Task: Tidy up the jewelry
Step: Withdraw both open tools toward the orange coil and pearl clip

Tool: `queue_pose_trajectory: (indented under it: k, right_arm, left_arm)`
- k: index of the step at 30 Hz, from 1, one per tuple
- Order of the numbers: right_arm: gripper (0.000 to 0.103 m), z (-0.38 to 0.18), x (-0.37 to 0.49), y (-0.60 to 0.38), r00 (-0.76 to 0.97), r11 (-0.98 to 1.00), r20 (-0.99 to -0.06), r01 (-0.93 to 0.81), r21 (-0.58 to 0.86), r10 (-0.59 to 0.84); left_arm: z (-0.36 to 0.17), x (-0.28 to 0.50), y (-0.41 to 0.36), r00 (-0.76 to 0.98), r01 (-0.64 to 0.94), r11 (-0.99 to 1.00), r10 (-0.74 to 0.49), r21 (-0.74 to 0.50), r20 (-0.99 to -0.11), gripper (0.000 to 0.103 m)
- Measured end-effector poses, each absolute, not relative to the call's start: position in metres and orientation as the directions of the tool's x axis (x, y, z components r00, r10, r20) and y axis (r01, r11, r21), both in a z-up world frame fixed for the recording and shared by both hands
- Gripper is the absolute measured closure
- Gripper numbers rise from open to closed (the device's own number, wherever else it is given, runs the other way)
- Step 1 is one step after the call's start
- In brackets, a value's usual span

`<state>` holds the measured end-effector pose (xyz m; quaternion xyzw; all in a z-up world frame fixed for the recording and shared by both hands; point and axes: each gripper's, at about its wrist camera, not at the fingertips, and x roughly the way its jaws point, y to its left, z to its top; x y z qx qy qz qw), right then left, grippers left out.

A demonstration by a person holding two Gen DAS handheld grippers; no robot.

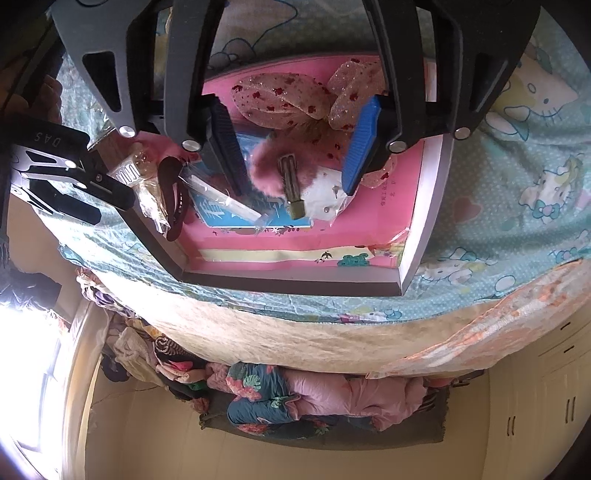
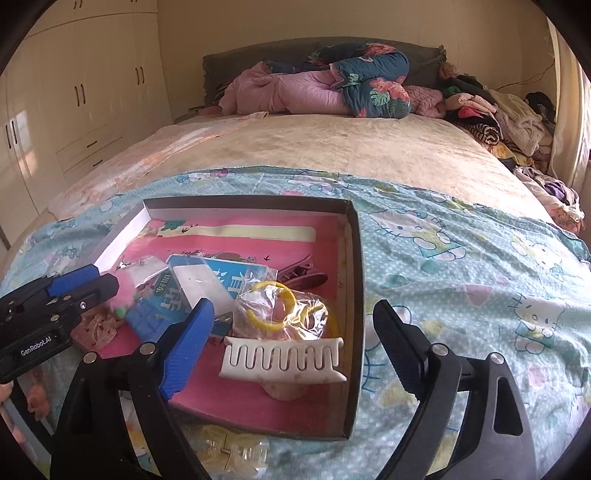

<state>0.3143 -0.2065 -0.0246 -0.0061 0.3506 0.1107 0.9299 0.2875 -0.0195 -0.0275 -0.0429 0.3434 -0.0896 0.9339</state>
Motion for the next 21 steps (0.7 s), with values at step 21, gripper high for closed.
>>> queue_pose_trajectory:
  k: [21]
  right_arm:
    - [0.010, 0.000, 0.230, -0.213, 0.799, 0.973, -0.570, -0.230, 0.004, 0.191]
  left_arm:
    - [-0.007, 0.222, -0.012, 0.808, 0.116, 0.983, -0.176, -0.141, -0.562, 0.012]
